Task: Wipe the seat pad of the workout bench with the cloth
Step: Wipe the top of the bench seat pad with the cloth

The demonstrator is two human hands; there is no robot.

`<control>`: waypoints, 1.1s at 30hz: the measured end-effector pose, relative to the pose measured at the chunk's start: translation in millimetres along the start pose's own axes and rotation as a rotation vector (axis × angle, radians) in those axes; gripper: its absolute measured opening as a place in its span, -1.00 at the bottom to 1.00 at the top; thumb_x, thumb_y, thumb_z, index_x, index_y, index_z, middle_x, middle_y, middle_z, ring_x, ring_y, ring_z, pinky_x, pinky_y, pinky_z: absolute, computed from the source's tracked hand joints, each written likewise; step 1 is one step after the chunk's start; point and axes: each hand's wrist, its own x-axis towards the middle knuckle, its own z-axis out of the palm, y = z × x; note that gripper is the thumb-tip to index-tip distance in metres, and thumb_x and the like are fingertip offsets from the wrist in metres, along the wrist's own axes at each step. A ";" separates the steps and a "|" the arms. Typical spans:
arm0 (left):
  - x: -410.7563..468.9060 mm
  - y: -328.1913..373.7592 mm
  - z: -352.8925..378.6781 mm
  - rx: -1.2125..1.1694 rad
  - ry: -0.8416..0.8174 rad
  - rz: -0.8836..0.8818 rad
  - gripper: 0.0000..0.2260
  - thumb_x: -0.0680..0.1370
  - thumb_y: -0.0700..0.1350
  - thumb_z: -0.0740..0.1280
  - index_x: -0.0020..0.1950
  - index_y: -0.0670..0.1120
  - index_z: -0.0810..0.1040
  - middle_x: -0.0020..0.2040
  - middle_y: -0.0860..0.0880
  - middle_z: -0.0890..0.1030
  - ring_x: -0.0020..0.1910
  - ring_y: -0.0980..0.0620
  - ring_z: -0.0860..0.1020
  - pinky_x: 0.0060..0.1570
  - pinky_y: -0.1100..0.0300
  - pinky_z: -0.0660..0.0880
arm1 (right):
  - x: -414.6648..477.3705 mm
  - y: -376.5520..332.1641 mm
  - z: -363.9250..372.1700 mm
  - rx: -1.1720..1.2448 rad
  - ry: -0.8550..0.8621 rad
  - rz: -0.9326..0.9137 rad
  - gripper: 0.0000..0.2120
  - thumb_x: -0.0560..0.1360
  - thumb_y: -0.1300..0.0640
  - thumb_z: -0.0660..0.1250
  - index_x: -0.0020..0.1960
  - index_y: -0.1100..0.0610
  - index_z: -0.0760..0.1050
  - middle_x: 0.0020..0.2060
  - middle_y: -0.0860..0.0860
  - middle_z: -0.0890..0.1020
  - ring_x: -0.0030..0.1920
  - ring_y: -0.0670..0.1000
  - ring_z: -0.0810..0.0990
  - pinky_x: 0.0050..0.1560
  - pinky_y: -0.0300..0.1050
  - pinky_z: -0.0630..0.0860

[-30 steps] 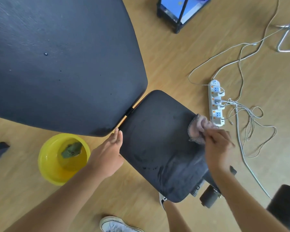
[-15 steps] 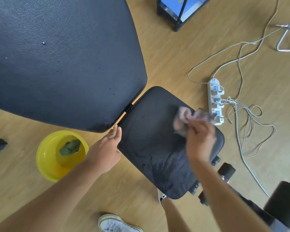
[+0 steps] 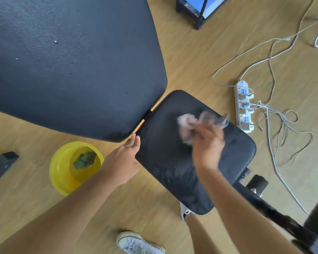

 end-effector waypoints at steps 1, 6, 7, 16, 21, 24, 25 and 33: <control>0.5 -1.4 0.2 -0.003 -0.003 0.005 -0.26 0.55 -0.31 0.18 0.68 -0.01 -0.01 0.68 0.08 -0.04 0.51 -0.06 0.38 -0.03 0.22 0.50 | -22.0 -11.8 11.6 0.032 -0.139 -0.105 -0.76 0.55 0.35 0.34 0.12 0.22 0.73 0.03 0.10 0.69 0.13 0.13 0.58 0.20 -0.31 0.46; 1.4 -9.8 5.1 -0.009 -0.006 0.025 -0.20 0.49 -0.34 0.18 0.68 0.02 -0.01 0.67 0.14 -0.05 0.42 -0.06 0.46 -0.12 0.21 0.47 | -39.3 35.8 -48.4 -0.212 -0.933 -1.083 -0.81 0.61 0.27 0.34 0.18 0.20 0.66 0.09 0.08 0.68 0.14 0.14 0.62 0.30 -0.02 0.52; 1.1 -11.0 6.8 -0.013 0.000 0.029 -0.21 0.49 -0.34 0.18 0.68 0.03 -0.01 0.67 0.14 -0.05 0.43 -0.04 0.46 -0.15 0.24 0.44 | -13.2 48.4 -63.2 -0.236 -0.821 -1.035 -0.81 0.59 0.30 0.38 0.15 0.18 0.69 0.08 0.06 0.70 0.10 0.12 0.64 0.25 -0.02 0.56; 10.7 -18.6 15.5 -0.087 0.052 0.095 -0.29 0.48 -0.39 0.18 0.63 -0.07 0.22 0.66 0.08 0.09 0.34 -0.09 0.55 -0.13 0.27 0.44 | -9.9 -30.7 41.8 -0.007 -0.297 -0.303 -0.82 0.50 0.31 0.33 -0.03 0.24 0.71 -0.10 0.10 0.69 -0.05 0.06 0.61 0.07 -0.27 0.54; 13.8 -42.9 24.1 -0.814 0.225 -0.080 -0.48 0.54 -0.42 0.18 0.39 0.00 0.59 0.37 0.11 0.57 0.39 0.12 0.53 0.42 0.03 0.44 | -14.4 18.1 -25.5 -0.146 -0.825 -1.133 -0.76 0.70 0.20 0.22 0.13 0.20 0.68 0.10 0.06 0.70 0.13 0.12 0.67 0.21 -0.03 0.59; 5.8 -30.0 36.2 -1.021 0.391 -0.272 -0.73 0.57 -0.05 0.39 0.26 0.08 0.68 0.21 0.14 0.70 0.20 0.18 0.65 0.24 0.05 0.59 | 53.1 31.8 -59.9 -0.162 -0.494 -0.852 -0.72 0.67 0.22 0.23 0.05 0.25 0.73 0.00 0.13 0.73 -0.01 0.21 0.70 0.14 -0.12 0.58; 4.8 -24.8 39.3 -1.132 0.413 -0.359 -0.79 0.54 0.02 0.42 0.16 0.15 0.72 0.16 0.15 0.72 0.15 0.16 0.68 0.20 0.06 0.61 | 61.7 27.4 -55.2 -0.160 -0.337 -0.665 -0.79 0.61 0.28 0.31 0.02 0.26 0.74 -0.04 0.15 0.73 -0.05 0.24 0.68 0.13 -0.17 0.55; 11.9 -17.9 31.9 -1.828 0.432 -0.767 -0.69 0.60 -0.06 0.20 0.08 -0.18 0.68 0.07 -0.14 0.74 0.05 -0.06 0.69 0.07 0.04 0.61 | -41.6 -55.1 71.0 0.057 -0.443 -0.749 -0.84 0.53 0.32 0.38 0.01 0.23 0.73 -0.04 0.10 0.72 -0.04 0.16 0.66 0.04 0.03 0.63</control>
